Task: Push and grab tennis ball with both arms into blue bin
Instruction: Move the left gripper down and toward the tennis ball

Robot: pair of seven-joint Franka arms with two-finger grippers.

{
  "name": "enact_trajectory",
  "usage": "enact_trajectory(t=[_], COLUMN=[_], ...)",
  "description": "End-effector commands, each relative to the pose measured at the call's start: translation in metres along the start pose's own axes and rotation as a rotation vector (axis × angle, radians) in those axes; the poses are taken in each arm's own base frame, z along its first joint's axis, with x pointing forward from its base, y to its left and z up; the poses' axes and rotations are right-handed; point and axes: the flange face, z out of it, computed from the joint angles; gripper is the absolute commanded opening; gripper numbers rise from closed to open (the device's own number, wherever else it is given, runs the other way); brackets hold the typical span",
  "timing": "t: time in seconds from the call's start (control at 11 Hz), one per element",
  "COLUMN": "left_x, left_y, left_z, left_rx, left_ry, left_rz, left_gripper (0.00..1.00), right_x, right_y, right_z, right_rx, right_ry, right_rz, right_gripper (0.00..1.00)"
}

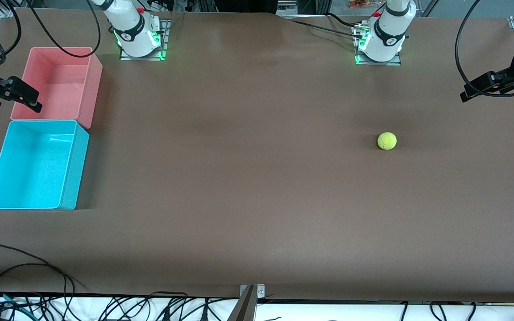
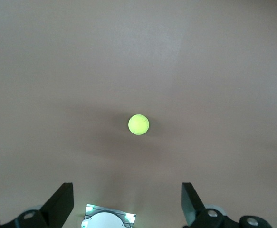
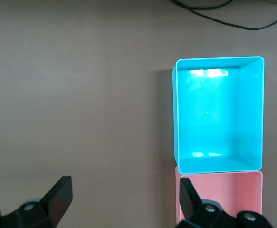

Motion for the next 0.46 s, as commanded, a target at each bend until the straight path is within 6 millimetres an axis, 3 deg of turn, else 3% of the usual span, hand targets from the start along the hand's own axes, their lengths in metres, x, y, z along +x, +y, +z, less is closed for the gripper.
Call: enact_trajectory(t=[0.0, 0.36], left_x=[-0.002, 0.001], left_y=[0.001, 0.006], left_z=[-0.003, 0.014], left_rx=[-0.011, 0.006], left_ry=[0.009, -0.053], left_rz=[0.0, 0.017], left_gripper=[1.0, 1.0], right_x=[0.003, 0.003], right_y=[0.001, 0.002], right_z=[-0.007, -0.008], right_rx=[0.007, 0.006], right_ry=[0.009, 0.017], right_rz=[0.006, 0.009], right_gripper=[1.0, 1.0])
